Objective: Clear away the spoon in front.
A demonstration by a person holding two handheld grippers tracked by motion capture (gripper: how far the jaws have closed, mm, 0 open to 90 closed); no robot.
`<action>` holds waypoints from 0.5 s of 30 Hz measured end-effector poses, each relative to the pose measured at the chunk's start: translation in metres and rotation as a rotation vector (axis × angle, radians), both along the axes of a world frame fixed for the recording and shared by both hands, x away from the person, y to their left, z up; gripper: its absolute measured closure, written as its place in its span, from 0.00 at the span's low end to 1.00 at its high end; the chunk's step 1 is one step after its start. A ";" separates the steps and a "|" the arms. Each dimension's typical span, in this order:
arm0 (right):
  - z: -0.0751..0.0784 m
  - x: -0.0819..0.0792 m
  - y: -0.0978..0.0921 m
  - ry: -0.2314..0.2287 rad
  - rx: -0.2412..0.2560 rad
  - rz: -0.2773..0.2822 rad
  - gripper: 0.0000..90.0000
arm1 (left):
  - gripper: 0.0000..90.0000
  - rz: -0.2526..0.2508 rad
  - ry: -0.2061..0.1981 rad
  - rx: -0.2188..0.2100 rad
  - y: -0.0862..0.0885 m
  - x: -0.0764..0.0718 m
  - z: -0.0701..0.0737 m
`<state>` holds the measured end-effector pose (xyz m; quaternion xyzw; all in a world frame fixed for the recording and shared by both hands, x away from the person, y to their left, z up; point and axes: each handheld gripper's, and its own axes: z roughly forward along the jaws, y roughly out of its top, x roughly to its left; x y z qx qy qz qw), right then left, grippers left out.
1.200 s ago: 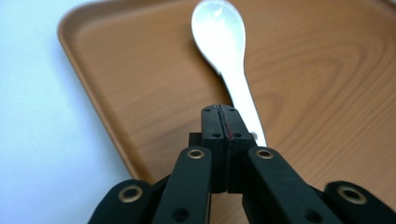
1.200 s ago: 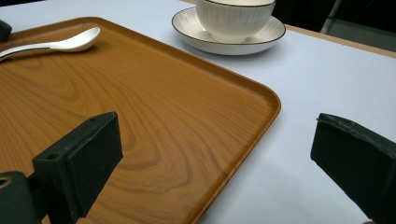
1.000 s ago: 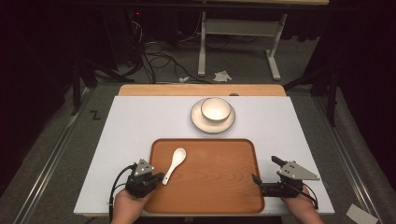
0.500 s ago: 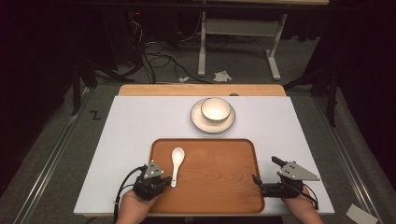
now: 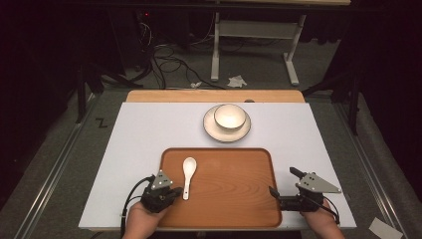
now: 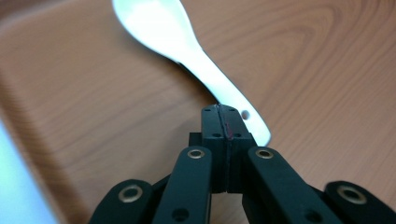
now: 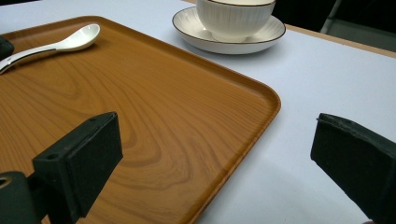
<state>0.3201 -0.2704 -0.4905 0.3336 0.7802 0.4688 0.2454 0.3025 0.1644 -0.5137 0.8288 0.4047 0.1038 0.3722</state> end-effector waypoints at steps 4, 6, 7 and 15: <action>0.000 -0.001 0.000 -0.001 -0.001 0.000 0.04 | 0.99 -0.003 0.000 -0.001 0.000 0.001 0.000; 0.000 -0.001 0.000 0.000 -0.001 -0.002 0.04 | 0.95 -0.006 -0.001 0.000 0.000 0.001 0.000; 0.000 -0.001 -0.001 -0.001 -0.001 -0.003 0.04 | 0.92 -0.004 -0.001 -0.001 0.000 0.001 0.000; 0.000 -0.001 -0.001 -0.001 -0.001 -0.003 0.04 | 0.61 0.039 -0.021 -0.053 0.012 0.003 0.002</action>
